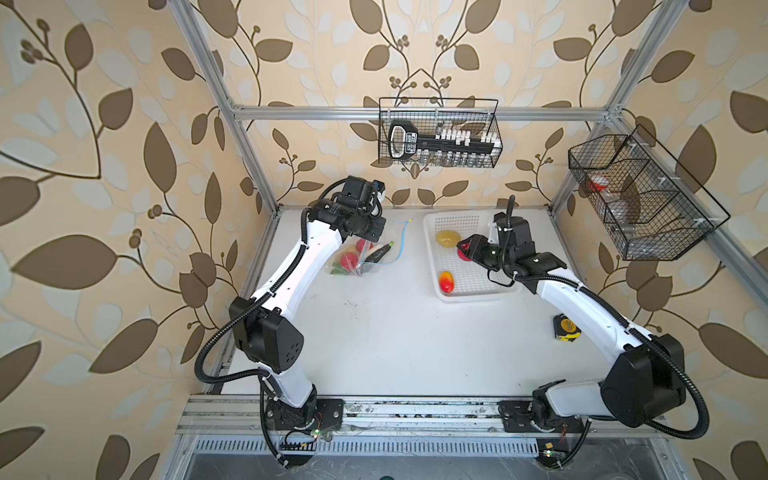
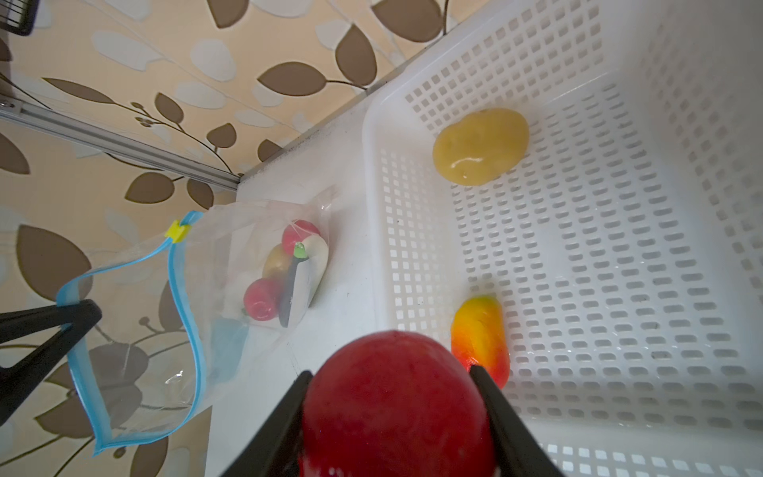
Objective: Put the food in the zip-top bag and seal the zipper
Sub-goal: 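Lift the red apple with the right gripper and carry it toward the bag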
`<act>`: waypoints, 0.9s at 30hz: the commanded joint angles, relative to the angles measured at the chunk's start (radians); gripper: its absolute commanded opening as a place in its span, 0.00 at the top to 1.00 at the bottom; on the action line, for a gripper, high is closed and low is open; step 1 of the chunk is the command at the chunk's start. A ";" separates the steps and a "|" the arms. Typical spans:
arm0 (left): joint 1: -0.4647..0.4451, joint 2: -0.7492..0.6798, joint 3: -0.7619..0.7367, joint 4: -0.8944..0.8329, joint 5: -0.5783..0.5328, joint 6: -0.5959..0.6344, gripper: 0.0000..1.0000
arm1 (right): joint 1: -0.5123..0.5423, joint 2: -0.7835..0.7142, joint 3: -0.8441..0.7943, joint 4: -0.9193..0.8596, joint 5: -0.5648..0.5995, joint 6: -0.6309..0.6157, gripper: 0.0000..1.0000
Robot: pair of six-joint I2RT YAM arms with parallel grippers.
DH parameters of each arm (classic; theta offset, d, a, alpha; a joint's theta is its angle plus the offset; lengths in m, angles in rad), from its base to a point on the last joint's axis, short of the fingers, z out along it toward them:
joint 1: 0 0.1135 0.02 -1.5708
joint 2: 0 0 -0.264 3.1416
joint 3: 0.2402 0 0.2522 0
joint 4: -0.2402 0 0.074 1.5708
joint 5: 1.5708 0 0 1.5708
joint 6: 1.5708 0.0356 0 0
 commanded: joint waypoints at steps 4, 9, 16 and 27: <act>-0.006 -0.021 0.064 -0.004 -0.017 0.021 1.00 | 0.022 -0.026 -0.021 0.075 -0.013 0.021 0.78; -0.006 -0.016 0.082 -0.016 0.001 0.015 1.00 | 0.050 -0.014 0.008 0.092 -0.013 0.024 0.77; -0.006 -0.003 0.110 -0.034 0.006 0.014 1.00 | 0.105 0.010 0.057 0.140 -0.017 0.024 0.77; -0.008 0.003 0.120 -0.042 0.018 0.004 1.00 | 0.194 0.072 0.170 0.178 -0.005 0.010 0.77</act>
